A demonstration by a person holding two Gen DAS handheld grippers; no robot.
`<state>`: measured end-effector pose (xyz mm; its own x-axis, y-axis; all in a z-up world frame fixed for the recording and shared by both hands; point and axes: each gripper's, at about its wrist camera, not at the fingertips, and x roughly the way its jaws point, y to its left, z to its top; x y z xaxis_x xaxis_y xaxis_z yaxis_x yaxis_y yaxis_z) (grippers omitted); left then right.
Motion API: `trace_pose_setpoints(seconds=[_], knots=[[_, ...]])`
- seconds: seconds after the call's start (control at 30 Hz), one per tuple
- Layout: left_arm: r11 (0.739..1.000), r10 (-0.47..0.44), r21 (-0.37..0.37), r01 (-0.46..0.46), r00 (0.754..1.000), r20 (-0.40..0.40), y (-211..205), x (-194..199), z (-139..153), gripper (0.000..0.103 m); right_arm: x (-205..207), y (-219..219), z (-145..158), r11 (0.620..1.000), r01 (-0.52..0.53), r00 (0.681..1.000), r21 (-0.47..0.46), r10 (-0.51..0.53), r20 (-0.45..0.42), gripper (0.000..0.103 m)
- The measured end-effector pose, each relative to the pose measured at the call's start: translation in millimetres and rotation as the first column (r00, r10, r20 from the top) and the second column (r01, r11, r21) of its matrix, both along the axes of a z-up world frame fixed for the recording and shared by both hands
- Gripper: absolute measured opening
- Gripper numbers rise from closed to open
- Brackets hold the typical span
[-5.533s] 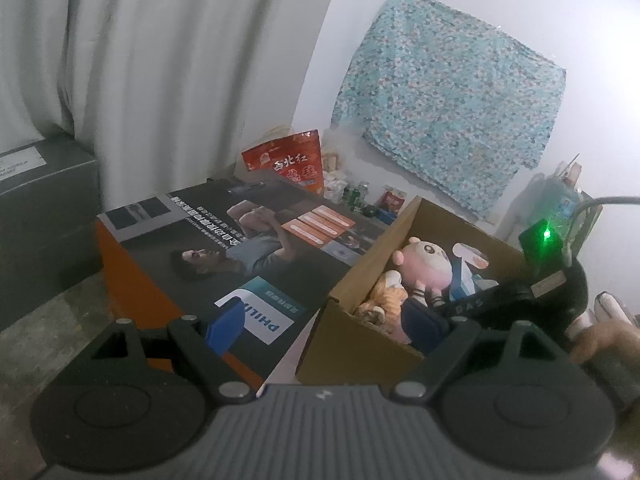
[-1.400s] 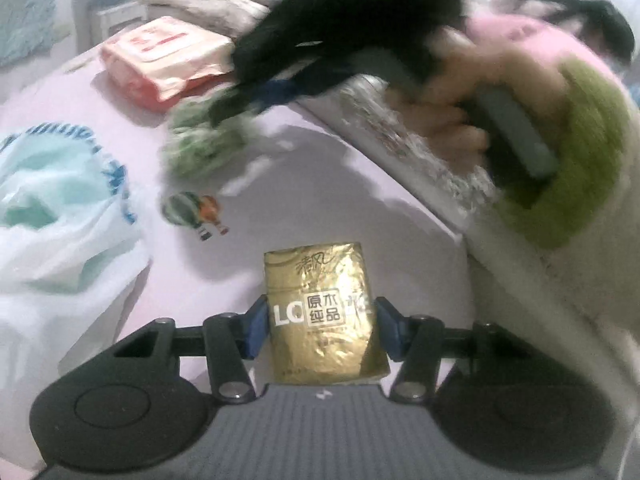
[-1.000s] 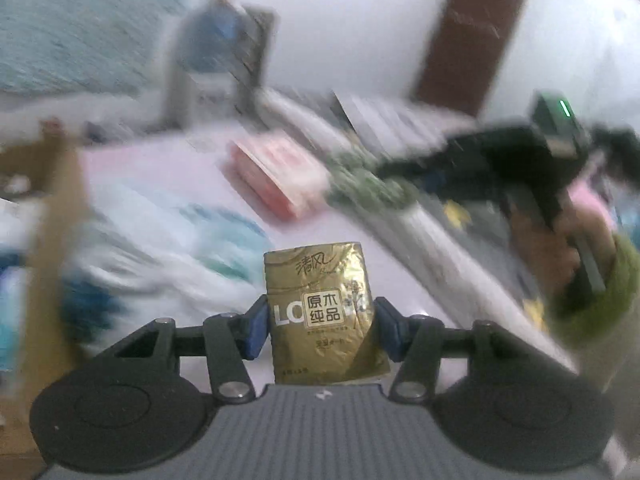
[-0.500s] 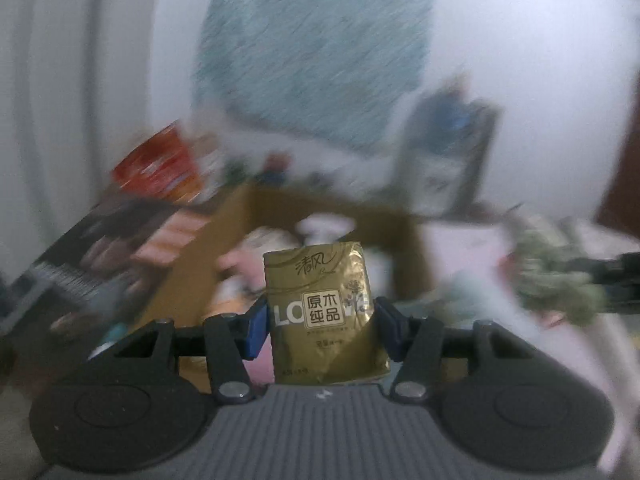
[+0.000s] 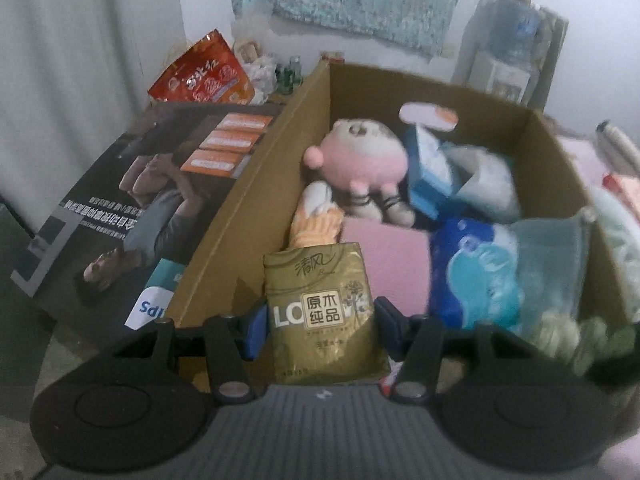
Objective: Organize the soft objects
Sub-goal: 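Carry the scrunchie and gold pack with both grippers into the box, then open both grippers to drop the scrunchie and gold pack in the box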
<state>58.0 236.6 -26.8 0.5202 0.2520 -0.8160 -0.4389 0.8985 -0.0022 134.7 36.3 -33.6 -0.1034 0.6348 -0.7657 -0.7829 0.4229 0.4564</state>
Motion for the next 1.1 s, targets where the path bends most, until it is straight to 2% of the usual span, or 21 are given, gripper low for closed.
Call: trace_pose_setpoints(seconds=[0.1,0.17,0.2,0.23,0.3,0.43,0.6,0.7,0.73,0.8,0.83,0.87,0.9,0.93,1.0,1.1], knots=[[0.999,-0.019,0.041,0.02,0.999,-0.032,-1,2,-6,0.059,-8,15,-7,0.993,-0.063,0.996,-0.1,0.069,0.057,0.027],[0.998,-0.034,0.06,0.037,0.998,-0.048,-1,6,-12,0.068,-11,19,-7,0.989,-0.078,0.994,-0.123,0.087,0.071,0.03],[0.998,-0.03,0.06,0.033,0.998,-0.053,-1,7,-14,0.07,-10,21,-7,0.989,-0.08,0.993,-0.128,0.09,0.075,0.035],[0.997,-0.032,0.062,0.035,0.998,-0.056,-1,7,-14,0.07,-9,21,-5,0.989,-0.076,0.993,-0.127,0.086,0.076,0.038],[0.997,-0.04,0.059,0.043,0.997,-0.065,-1,8,-15,0.078,-5,18,-2,0.992,-0.059,0.995,-0.111,0.068,0.075,0.047],[0.998,-0.034,0.053,0.036,0.999,-0.037,0,2,-9,0.079,3,8,3,0.998,-0.029,0.999,-0.052,0.031,0.033,0.051],[0.999,-0.028,0.04,0.026,0.999,0.039,-7,-12,8,0.082,7,-9,13,0.999,0.04,0.999,0.021,-0.04,0.018,0.051],[0.999,-0.031,0.046,0.025,0.99,0.136,-18,-29,29,0.087,10,-29,21,0.988,0.105,0.994,0.112,-0.104,-0.015,0.051],[0.999,-0.03,0.05,0.022,0.985,0.173,-23,-35,36,0.088,11,-37,25,0.981,0.131,0.991,0.142,-0.13,-0.021,0.053],[0.998,-0.027,0.056,0.013,0.968,0.249,-34,-49,51,0.094,10,-56,31,0.958,0.189,0.982,0.214,-0.188,-0.024,0.062],[0.998,-0.026,0.059,0.01,0.961,0.276,-39,-54,57,0.095,9,-66,34,0.943,0.222,0.974,0.249,-0.226,-0.015,0.067],[0.998,-0.028,0.063,0.009,0.951,0.307,-47,-60,64,0.099,6,-75,36,0.927,0.256,0.963,0.274,-0.27,0.016,0.078],[0.998,-0.034,0.067,0.013,0.945,0.326,-53,-64,69,0.102,3,-81,39,0.917,0.284,0.945,0.282,-0.317,0.082,0.084],[0.997,-0.042,0.076,0.017,0.939,0.341,-61,-69,75,0.102,-1,-85,41,0.91,0.31,0.917,0.276,-0.362,0.165,0.084],[0.995,-0.061,0.099,0.027,0.934,0.353,-75,-75,82,0.103,-8,-88,43,0.904,0.357,0.842,0.233,-0.42,0.339,0.086],[0.989,-0.063,0.147,0.008,0.926,0.373,-97,-87,90,0.103,-20,-93,42,0.888,0.422,0.752,0.184,-0.456,0.476,0.096]])
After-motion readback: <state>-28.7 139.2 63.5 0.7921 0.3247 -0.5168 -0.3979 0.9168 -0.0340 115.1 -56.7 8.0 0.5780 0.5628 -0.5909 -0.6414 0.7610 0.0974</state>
